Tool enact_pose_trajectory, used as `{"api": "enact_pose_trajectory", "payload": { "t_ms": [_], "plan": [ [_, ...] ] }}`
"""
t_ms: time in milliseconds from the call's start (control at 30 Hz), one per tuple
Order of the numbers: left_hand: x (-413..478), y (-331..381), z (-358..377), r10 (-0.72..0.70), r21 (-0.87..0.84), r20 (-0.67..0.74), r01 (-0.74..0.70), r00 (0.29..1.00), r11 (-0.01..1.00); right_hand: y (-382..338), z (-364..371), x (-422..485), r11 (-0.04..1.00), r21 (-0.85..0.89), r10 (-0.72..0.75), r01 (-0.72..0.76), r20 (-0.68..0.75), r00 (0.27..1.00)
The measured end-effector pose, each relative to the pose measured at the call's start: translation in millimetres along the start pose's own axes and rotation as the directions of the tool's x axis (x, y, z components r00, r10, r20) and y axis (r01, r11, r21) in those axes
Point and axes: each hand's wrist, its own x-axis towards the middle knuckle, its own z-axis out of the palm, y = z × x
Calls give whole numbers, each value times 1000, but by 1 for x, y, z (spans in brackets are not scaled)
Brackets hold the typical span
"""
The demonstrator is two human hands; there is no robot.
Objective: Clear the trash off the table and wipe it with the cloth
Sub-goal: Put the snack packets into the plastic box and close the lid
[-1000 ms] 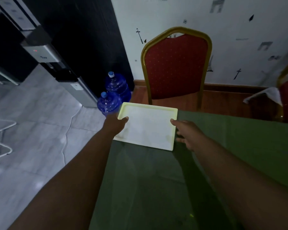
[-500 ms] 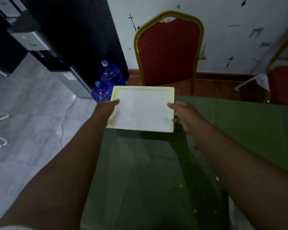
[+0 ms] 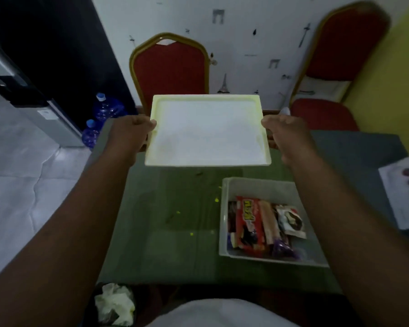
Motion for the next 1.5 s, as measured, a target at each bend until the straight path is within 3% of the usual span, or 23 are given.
{"api": "enact_pose_trajectory", "payload": {
  "t_ms": [167,333,600,833,1200,1333,1500],
  "plan": [
    [-84,-11,66,-8,51,170,-1,985,999,43,-103,-37,998,-59,30,-36,-110,994],
    [-130,-48,107,-45,134,281,7,959,991,92,-166,-71,981,-126,135,-149,-109,985],
    [-159,-89,117,-42,306,294,-52,955,951,143,-179,-97,970,-137,191,-203,-96,977],
    [-162,-98,112,-2,384,308,-122,951,915,152,-177,-103,957,-233,150,-173,-111,982],
    [-154,-96,102,-103,218,382,19,918,976,137,-180,-105,934,-325,135,-151,-70,988],
    [-139,-77,76,-120,70,409,100,904,993,113,-170,-93,956,-279,93,-96,-23,995],
    [-103,-55,30,-78,2,302,81,950,997,80,-118,-68,989,-147,18,-15,16,1000]
  ]
}}
